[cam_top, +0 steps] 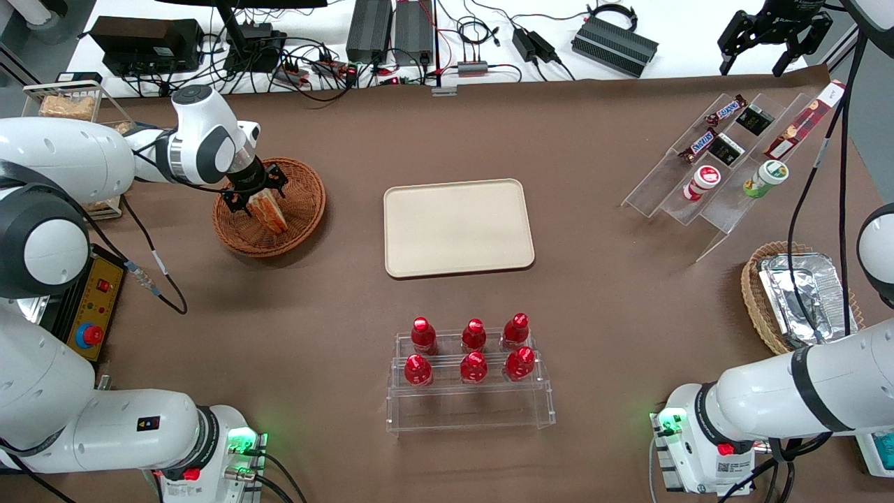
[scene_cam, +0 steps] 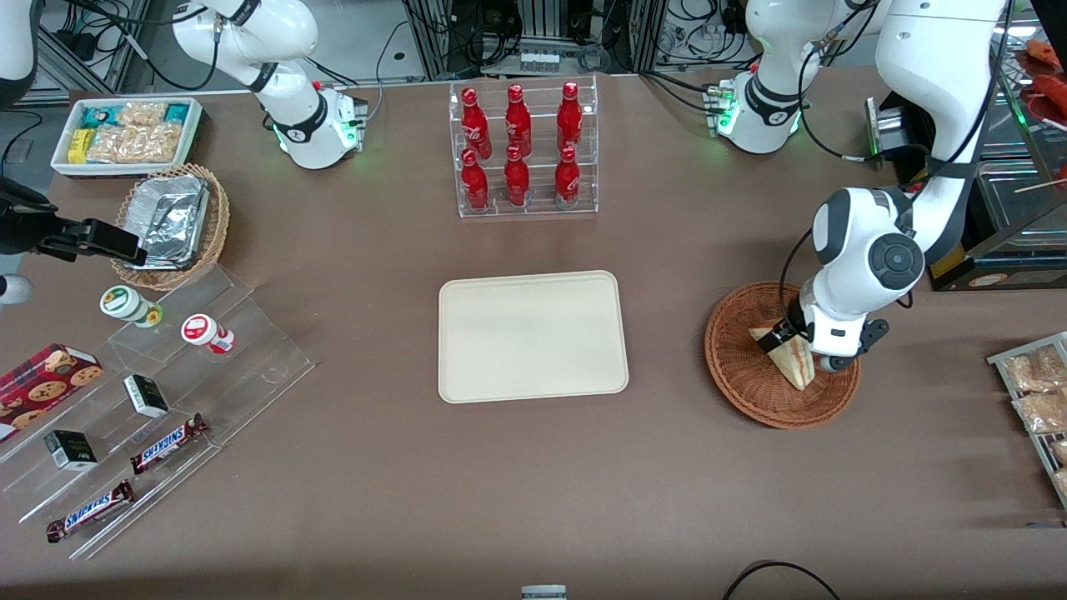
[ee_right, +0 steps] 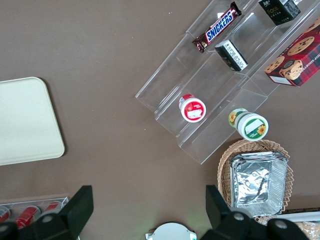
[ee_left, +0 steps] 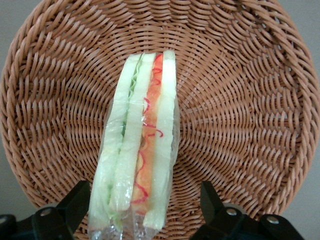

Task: Place sandwich from basket to tray
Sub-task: 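Lower the left gripper and close it on the sandwich's crust edge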

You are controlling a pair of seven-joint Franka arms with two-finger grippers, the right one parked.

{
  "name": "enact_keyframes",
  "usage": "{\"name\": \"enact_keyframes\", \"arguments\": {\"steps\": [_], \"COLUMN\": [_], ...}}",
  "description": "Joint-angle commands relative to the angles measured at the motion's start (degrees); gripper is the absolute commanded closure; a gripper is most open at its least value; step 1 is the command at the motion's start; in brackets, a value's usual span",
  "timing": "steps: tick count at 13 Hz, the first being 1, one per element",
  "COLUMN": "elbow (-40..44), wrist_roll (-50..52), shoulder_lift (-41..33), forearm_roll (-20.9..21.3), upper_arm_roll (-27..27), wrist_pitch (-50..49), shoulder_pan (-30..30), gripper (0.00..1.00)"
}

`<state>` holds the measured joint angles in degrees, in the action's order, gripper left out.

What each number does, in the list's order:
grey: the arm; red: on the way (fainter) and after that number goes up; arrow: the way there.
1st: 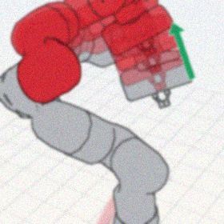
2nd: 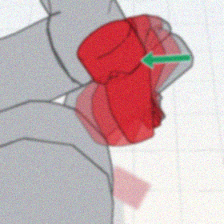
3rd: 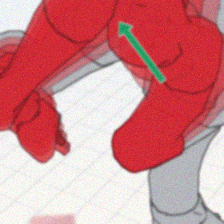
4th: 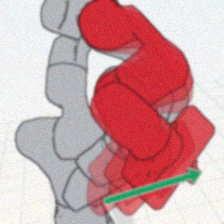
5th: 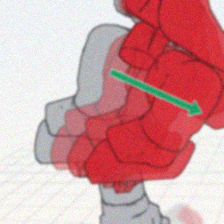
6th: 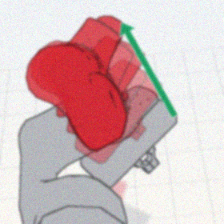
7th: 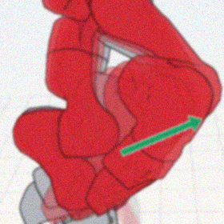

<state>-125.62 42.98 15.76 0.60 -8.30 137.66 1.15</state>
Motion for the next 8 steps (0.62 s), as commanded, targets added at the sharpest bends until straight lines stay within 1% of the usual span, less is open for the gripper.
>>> {"name": "enact_keyframes", "arguments": {"steps": [1,3,5,8], "elbow": [-0.3,-0.2,-0.2,2.0], "wrist_roll": [0.2,0.1,0.0,-0.1], "shoulder_lift": [-0.4,-0.6,-0.8,-2.4], "forearm_roll": [0.8,2.9,3.2,4.6], "upper_arm_roll": [-0.1,-0.1,-0.1,-0.2], "wrist_pitch": [0.9,0.5,0.1,-4.7], "shoulder_pan": [0.4,0.4,0.4,-0.1], "gripper": [1.00,1.00,1.00,1.00]}}
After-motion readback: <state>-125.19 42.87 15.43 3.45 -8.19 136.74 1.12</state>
